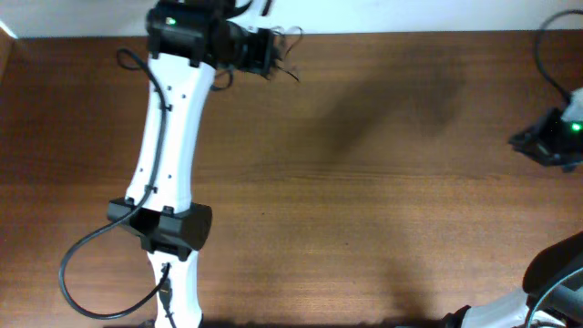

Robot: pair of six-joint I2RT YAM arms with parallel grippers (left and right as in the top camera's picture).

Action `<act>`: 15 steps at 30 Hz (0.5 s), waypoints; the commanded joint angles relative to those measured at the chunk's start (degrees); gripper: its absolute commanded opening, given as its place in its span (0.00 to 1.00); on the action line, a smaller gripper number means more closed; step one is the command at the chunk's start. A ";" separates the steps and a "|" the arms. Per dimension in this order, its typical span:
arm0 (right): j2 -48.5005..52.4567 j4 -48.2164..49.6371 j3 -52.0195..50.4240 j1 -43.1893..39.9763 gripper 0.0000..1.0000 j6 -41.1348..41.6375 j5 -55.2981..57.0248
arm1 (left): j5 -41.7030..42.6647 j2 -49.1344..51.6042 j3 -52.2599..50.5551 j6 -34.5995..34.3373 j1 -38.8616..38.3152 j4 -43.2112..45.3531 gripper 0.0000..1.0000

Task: Untangle cables

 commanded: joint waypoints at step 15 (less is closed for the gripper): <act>-1.25 15.19 9.18 36.44 0.63 15.39 -9.35 | 44.48 -2.05 -8.09 0.72 -3.91 6.69 0.00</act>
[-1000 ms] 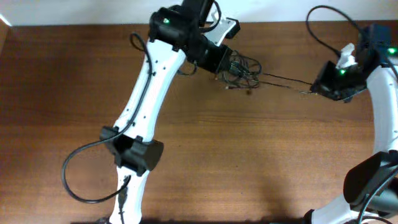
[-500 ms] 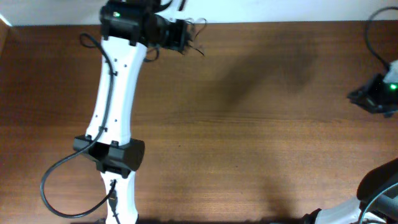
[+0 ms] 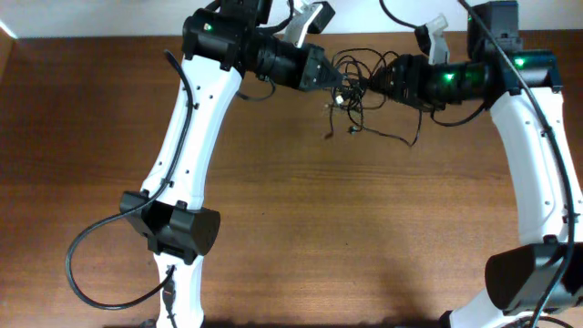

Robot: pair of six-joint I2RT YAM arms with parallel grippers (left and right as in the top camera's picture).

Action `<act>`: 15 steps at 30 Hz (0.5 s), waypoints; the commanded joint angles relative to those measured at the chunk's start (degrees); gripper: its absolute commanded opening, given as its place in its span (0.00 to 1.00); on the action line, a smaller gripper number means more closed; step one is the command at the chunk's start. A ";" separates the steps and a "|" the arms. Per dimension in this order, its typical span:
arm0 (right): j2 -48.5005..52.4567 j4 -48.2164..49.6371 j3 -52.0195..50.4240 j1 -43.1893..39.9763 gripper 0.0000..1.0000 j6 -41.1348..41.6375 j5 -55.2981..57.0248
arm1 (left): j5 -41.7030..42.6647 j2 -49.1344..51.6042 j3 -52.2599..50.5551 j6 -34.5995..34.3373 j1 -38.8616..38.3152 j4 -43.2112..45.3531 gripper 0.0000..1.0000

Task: Untangle cables

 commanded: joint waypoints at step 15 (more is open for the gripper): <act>0.00 5.99 0.52 8.48 0.15 12.46 11.78 | 19.80 -1.79 -0.07 5.07 -2.27 1.66 0.00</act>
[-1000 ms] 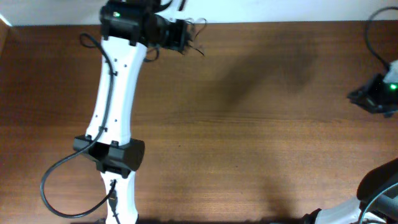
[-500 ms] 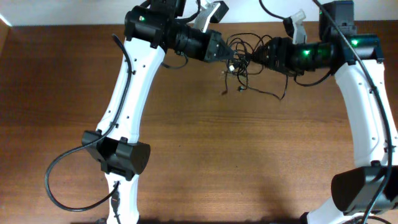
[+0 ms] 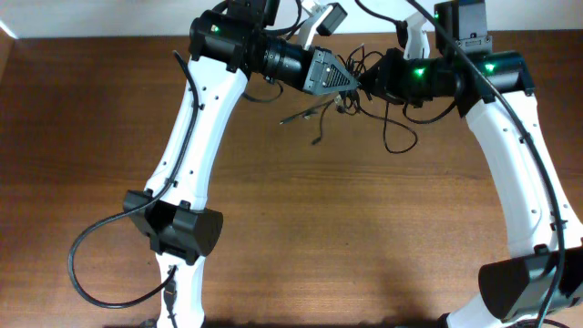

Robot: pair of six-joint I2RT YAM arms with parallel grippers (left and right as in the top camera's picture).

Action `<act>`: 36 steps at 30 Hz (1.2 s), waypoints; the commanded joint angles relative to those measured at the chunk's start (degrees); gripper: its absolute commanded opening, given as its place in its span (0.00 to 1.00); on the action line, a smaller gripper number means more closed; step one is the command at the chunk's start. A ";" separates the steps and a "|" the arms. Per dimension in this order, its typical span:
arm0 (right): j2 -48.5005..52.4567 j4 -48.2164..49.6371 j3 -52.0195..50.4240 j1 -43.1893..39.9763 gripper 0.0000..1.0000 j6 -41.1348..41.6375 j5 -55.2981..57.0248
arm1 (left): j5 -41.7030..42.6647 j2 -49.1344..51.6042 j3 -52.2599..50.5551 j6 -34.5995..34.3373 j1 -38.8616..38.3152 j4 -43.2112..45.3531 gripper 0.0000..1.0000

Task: Untangle cables

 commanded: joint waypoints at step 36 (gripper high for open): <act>-0.63 -16.72 0.28 -10.82 0.62 -15.15 -1.22 | -8.22 -1.84 -3.80 7.80 1.70 -1.62 0.00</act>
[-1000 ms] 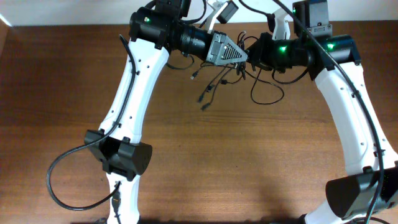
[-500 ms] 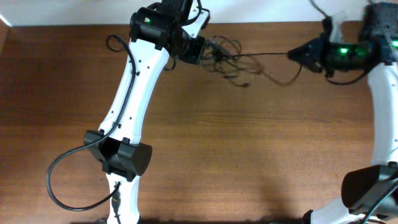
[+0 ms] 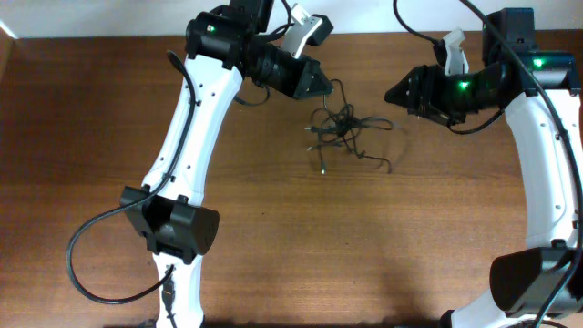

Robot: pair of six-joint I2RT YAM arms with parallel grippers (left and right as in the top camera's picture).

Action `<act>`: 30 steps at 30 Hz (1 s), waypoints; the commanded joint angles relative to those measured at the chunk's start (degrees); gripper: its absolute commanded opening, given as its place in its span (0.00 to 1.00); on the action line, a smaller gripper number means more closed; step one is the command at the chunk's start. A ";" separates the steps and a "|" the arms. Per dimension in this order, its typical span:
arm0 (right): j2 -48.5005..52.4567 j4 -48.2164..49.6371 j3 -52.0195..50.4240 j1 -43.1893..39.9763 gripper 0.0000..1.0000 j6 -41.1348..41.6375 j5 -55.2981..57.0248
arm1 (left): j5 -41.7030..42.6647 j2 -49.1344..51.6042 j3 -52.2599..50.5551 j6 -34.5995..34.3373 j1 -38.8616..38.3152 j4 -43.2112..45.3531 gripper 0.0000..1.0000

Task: Untangle cables

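Note:
A tangle of thin black cables (image 3: 342,128) lies in the far middle of the wooden table (image 3: 291,228), with loose ends trailing to the right and toward the front. My left gripper (image 3: 321,84) hangs just up and left of the tangle. One strand curves from its tip down into the bundle, so it looks shut on that strand. My right gripper (image 3: 392,94) points left and stands apart from the tangle on its right. No cable shows between its fingers, and their dark tips hide whether they are open or shut.
The left arm's base and its looping black supply cable (image 3: 91,264) sit at the front left. The right arm's base (image 3: 528,292) is at the front right. The far table edge meets a white wall just behind the grippers.
The right gripper has moved right, away from the tangle it was touching. The left gripper has drawn back slightly to the left. The bundle now sits lower, between them, more spread out.
At first the left gripper alone was at the far edge with a few strands and the right arm was off to the side. Then both grippers met at the tangle, first apart and then close together. Now they are apart with the tangle between them.

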 commanded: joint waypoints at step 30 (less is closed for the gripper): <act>18.36 16.35 -4.48 14.38 0.04 13.31 -7.08 | 5.46 -1.70 -0.07 0.50 -0.31 1.31 0.00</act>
